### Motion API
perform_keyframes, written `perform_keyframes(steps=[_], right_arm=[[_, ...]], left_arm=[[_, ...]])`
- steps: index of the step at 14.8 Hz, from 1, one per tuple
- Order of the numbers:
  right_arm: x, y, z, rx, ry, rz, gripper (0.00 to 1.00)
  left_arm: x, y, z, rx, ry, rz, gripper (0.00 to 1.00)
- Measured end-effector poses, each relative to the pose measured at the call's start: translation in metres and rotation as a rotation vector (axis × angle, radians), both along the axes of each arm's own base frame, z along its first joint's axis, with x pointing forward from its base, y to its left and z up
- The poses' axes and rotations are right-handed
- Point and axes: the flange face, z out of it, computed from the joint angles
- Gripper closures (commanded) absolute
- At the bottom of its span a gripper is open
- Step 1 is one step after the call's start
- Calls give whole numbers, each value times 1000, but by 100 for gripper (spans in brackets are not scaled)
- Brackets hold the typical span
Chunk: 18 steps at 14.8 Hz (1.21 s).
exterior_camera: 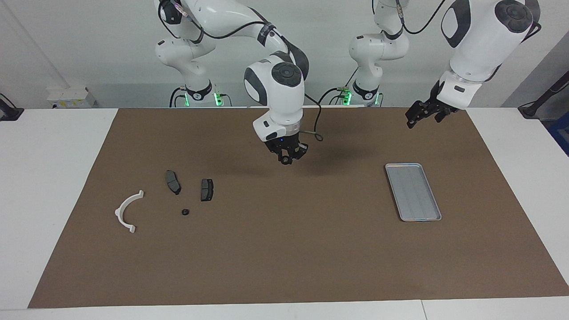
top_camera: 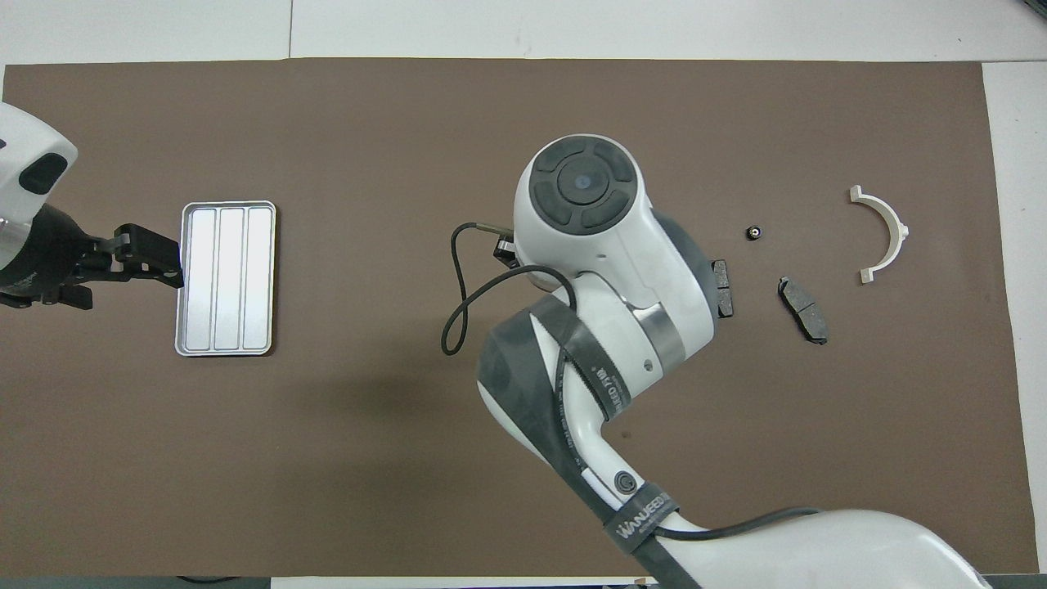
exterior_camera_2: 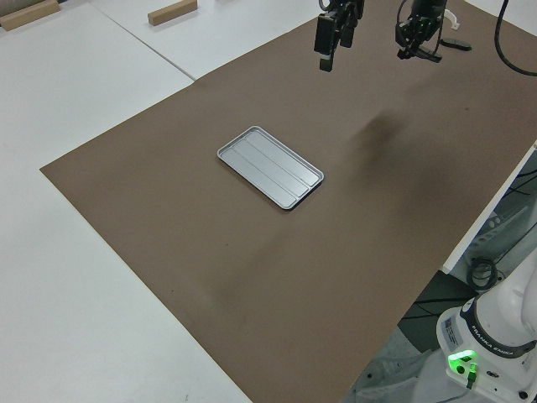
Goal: Pick bearing gear from pile to tray
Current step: 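Carry the bearing to the table middle and open the right gripper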
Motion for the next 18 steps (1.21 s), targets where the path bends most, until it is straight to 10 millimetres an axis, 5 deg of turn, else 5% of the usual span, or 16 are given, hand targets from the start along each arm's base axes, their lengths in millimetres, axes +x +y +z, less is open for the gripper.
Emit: perform_keyframes(steps=[6,18], right_arm=[[-4,-6,-45,9,-15,-6,100],[5,-7,-97,36,-53,-16,100]], left_arm=[[0,0,0,0,0,0,0],[0,0,0,0,0,0,0]])
